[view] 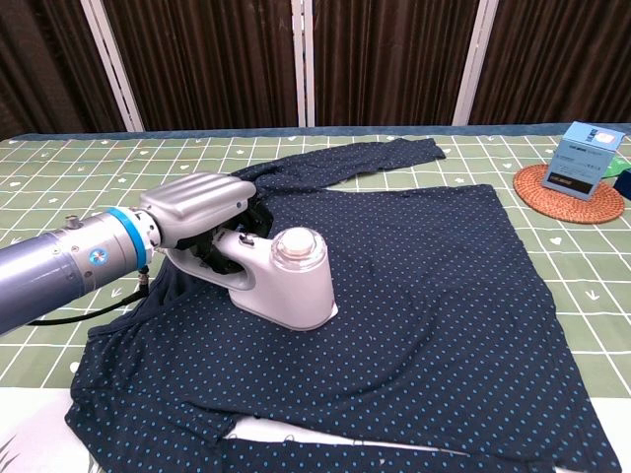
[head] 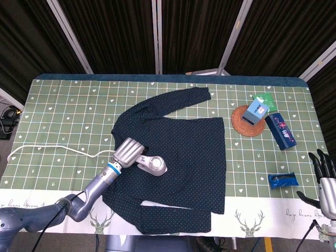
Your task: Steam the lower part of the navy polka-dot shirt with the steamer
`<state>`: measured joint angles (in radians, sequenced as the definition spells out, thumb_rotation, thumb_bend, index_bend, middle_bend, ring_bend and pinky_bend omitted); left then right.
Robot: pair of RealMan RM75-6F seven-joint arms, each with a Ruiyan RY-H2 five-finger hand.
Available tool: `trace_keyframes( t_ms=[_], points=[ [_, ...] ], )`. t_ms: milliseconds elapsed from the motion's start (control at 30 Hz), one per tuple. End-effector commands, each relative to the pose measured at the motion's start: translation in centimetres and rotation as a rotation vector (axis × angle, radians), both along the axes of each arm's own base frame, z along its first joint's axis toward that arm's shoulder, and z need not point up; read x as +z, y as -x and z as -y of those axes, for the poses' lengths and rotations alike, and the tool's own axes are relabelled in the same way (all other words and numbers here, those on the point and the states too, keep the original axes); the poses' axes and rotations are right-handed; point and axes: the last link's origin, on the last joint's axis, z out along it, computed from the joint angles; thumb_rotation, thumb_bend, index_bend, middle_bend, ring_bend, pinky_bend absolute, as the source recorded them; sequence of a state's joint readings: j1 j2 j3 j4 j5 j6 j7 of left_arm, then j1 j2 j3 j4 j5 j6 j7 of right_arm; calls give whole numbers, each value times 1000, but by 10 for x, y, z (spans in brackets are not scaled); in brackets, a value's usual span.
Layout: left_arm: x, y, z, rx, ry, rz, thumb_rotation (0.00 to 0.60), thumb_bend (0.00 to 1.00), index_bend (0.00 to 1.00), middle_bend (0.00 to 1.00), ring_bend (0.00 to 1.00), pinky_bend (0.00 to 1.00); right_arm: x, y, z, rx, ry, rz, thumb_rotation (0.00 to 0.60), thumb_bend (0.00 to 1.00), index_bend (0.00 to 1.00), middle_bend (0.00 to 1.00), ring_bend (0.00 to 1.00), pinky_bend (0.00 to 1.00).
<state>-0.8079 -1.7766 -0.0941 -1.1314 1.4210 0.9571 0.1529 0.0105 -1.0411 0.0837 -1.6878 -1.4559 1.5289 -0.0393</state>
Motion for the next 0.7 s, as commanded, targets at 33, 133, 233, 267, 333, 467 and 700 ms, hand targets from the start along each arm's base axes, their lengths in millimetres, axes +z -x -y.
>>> trace_keyframes(
  t_ms=[33, 133, 233, 267, 333, 467, 700],
  points=[
    [1, 2, 4, -14, 9, -2, 600, 570, 935, 859, 777, 1000, 0, 0, 0, 0, 0, -1, 600, 0, 0, 0, 0, 0],
    [0, 3, 11, -30, 28, 1, 600, 570, 935, 859, 776, 1000, 0, 0, 0, 1, 2, -1, 600, 0, 0, 0, 0, 0],
    [-1, 3, 17, -47, 44, 11, 600, 570, 935, 859, 777, 1000, 0, 0, 0, 1, 3, -1, 600, 0, 0, 0, 0, 0],
    [-1, 2, 19, -51, 49, 14, 600, 570, 935, 859, 777, 1000, 1, 0, 0, 1, 4, 0, 600, 0, 0, 0, 0, 0],
    [-2, 1, 23, -68, 56, 12, 600, 570, 935, 859, 777, 1000, 1, 0, 0, 1, 4, 1, 600, 0, 0, 0, 0, 0],
    [-5, -1, 32, -105, 75, 7, 600, 570, 935, 859, 777, 1000, 2, 0, -1, 2, 6, 1, 600, 0, 0, 0, 0, 0],
    [-7, -3, 47, -145, 112, 31, 600, 568, 935, 859, 777, 1000, 2, 0, -1, 3, 6, 1, 600, 0, 0, 0, 0, 0]
  ],
)
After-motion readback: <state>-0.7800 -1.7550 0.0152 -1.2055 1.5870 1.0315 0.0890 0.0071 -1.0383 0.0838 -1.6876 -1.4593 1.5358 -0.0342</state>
